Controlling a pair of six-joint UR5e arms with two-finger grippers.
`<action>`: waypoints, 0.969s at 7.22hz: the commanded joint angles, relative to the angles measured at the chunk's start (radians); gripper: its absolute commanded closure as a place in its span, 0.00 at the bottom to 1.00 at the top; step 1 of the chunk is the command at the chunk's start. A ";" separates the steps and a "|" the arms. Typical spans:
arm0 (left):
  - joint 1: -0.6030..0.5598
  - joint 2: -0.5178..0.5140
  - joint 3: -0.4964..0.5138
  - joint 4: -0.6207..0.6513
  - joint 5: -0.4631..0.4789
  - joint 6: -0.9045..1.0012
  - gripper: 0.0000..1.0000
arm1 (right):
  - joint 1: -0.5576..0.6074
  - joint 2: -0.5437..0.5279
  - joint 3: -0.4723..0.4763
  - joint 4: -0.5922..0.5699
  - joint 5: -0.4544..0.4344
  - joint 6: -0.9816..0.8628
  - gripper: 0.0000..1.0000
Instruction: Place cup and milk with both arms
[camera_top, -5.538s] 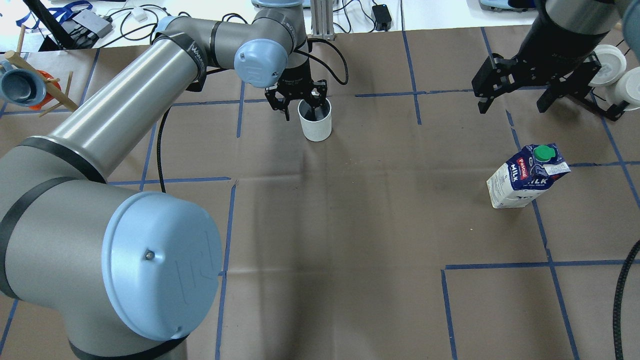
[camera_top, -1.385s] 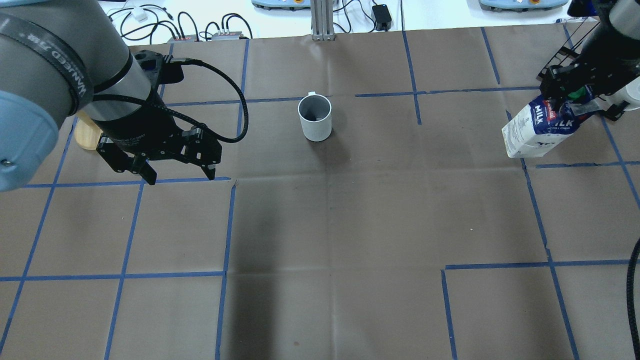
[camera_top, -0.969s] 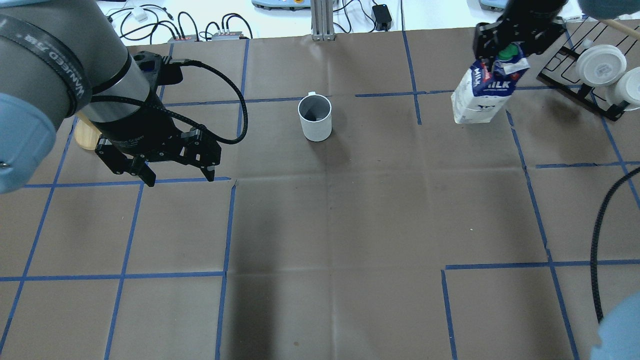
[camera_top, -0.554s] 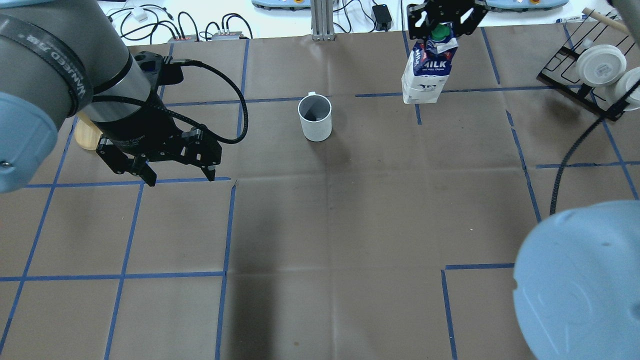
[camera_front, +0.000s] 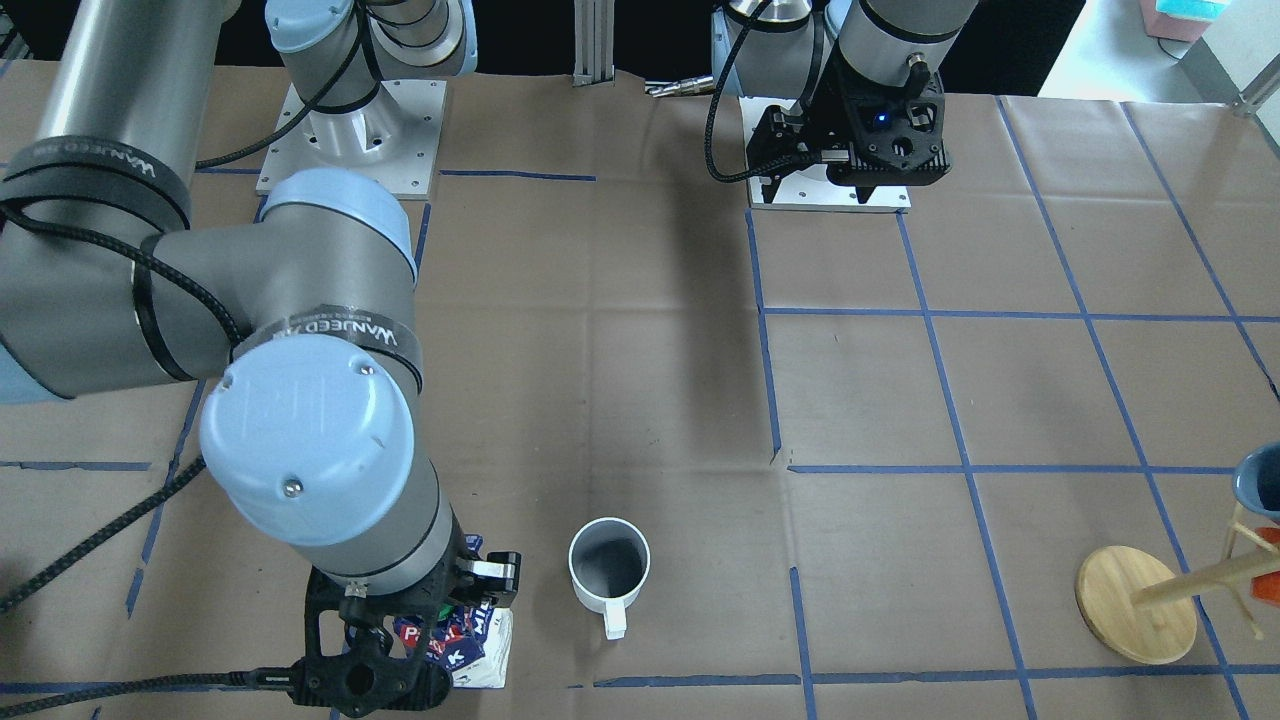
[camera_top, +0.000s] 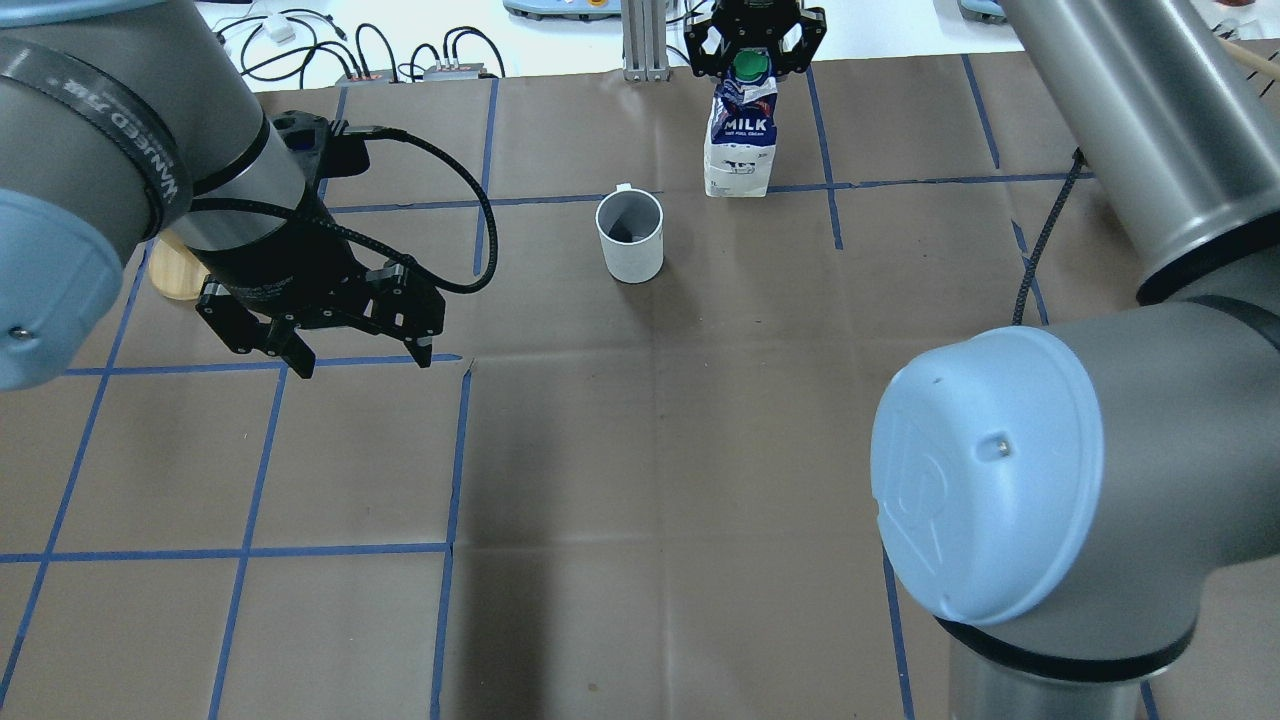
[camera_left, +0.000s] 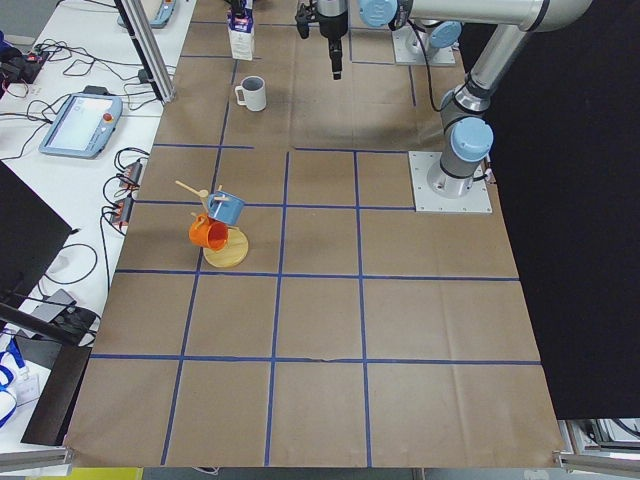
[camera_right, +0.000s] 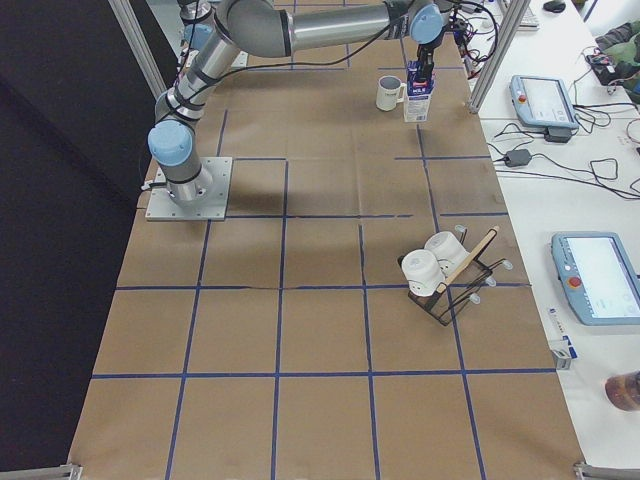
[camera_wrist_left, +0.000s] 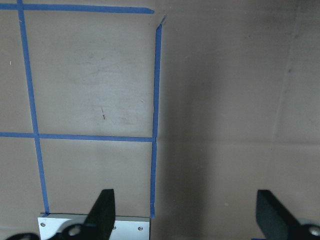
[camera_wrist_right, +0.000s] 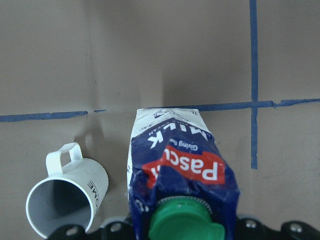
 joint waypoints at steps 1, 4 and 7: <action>0.001 -0.001 -0.001 0.000 0.001 0.001 0.00 | 0.036 0.056 -0.044 0.009 0.000 0.062 0.53; 0.001 -0.001 -0.009 0.001 -0.001 0.001 0.00 | 0.074 0.076 -0.032 0.091 0.001 0.099 0.50; 0.001 -0.005 -0.003 0.001 -0.001 0.001 0.00 | 0.070 0.087 -0.038 0.118 0.003 0.093 0.20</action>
